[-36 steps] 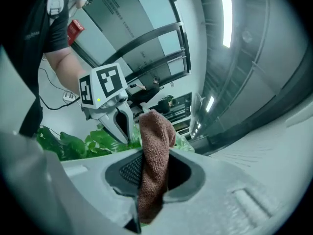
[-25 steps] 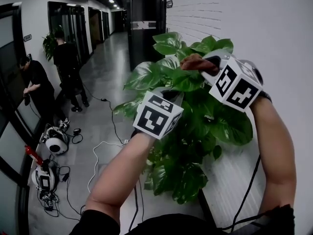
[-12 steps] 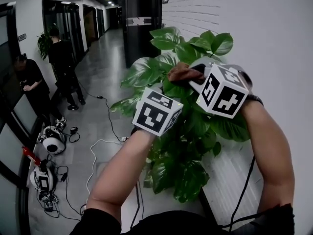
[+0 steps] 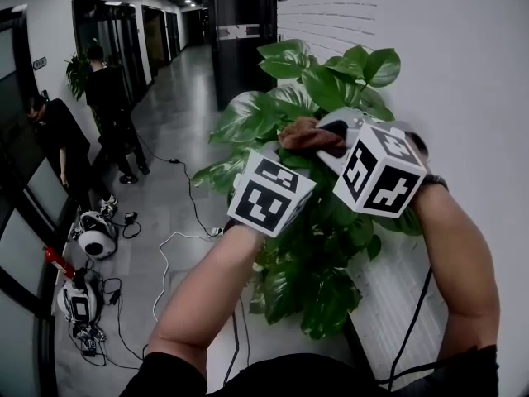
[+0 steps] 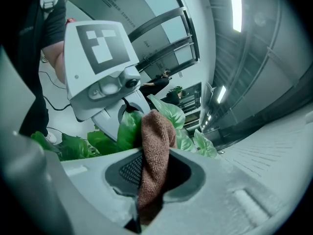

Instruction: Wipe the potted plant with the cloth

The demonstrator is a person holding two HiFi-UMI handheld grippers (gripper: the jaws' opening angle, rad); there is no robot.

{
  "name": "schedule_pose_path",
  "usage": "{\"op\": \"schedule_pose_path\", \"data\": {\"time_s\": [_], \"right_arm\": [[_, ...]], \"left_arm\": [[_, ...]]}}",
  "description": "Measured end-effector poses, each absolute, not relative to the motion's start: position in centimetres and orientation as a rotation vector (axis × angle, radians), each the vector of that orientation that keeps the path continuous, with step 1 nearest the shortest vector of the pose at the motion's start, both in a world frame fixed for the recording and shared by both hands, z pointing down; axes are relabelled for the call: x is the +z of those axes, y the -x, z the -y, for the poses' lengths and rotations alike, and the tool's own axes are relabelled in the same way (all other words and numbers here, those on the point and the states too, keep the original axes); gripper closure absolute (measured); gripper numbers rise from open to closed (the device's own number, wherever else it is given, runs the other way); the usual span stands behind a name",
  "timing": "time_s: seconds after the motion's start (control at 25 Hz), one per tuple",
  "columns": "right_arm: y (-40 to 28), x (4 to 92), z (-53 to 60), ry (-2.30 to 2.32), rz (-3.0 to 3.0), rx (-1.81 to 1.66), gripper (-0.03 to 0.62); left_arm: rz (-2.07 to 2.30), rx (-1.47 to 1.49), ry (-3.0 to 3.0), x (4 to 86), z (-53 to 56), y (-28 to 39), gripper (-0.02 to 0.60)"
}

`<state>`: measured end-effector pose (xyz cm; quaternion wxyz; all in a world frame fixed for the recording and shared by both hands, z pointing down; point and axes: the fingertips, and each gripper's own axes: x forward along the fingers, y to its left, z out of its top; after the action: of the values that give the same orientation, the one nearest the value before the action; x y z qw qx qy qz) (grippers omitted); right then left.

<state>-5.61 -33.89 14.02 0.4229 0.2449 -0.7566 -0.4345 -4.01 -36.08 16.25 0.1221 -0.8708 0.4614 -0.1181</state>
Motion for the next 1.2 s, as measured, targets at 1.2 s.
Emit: {"op": "schedule_pose_path", "data": {"time_s": [1.2], "right_arm": [[5.2, 17.2, 25.3, -0.521, 1.99, -1.047, 0.53]], "left_arm": [[-1.417, -0.45, 2.522, 19.8, 32.6, 6.0, 0.565]]}}
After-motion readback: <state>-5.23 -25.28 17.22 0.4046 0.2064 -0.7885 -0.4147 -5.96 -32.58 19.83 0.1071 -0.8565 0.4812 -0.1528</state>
